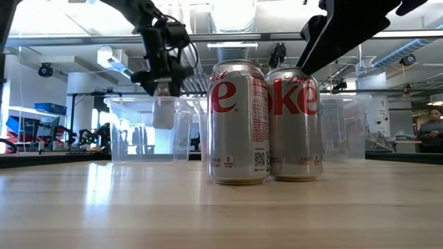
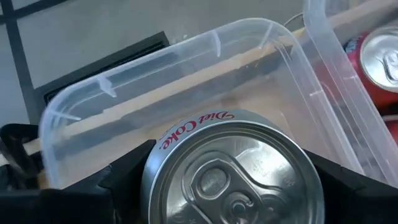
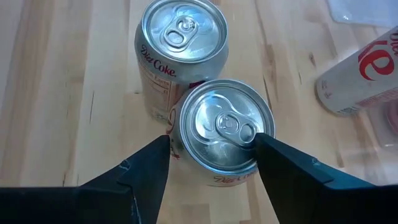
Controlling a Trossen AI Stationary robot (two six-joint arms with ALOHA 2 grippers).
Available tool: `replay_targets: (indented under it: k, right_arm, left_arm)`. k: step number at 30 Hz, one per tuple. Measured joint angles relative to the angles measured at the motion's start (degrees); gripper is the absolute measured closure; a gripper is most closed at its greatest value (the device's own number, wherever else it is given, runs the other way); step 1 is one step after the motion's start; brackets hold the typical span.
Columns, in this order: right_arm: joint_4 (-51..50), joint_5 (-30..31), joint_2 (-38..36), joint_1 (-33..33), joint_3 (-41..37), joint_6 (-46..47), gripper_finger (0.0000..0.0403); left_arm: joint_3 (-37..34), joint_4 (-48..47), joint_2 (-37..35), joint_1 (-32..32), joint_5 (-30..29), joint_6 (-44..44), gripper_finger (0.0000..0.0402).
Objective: Sort soda cans
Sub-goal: Put the center red-silver soda can into the left transparent bin
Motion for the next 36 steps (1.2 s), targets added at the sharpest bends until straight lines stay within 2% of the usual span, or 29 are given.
replay_targets:
  k: [11,17,26,30,36]
  right_arm:
    - [-0.78,-1.11,-1.67,0.26,-0.07,-0.76,0.0175]
    - [-0.77,-0.95,-4.87,1.15,-0.07,-1.36,0.0181]
    - [-0.62,-0.24,-8.04,4.17,-0.07,-2.39,0.0169]
    - [-0.53,1.03,-8.04,4.40,-0.07,-2.91,0.0159]
    - [-0.50,1.06,-8.00,4.38,-0.07,-2.90,0.0147]
  left_arm:
    - [-0.15,0.84,4.10,-0.24,-2.31,-4.96,0.0116]
    - [-0.70,3.32,4.96,-0.26,-2.48,-7.63,0.0116]
    - [-5.56,4.50,4.93,0.33,-3.64,-12.82,0.0116]
    - [-8.59,8.46,4.72,0.33,-2.84,-14.21,0.0116]
    - [-9.26,10.76,4.59,0.51,-1.93,-14.29,0.0116]
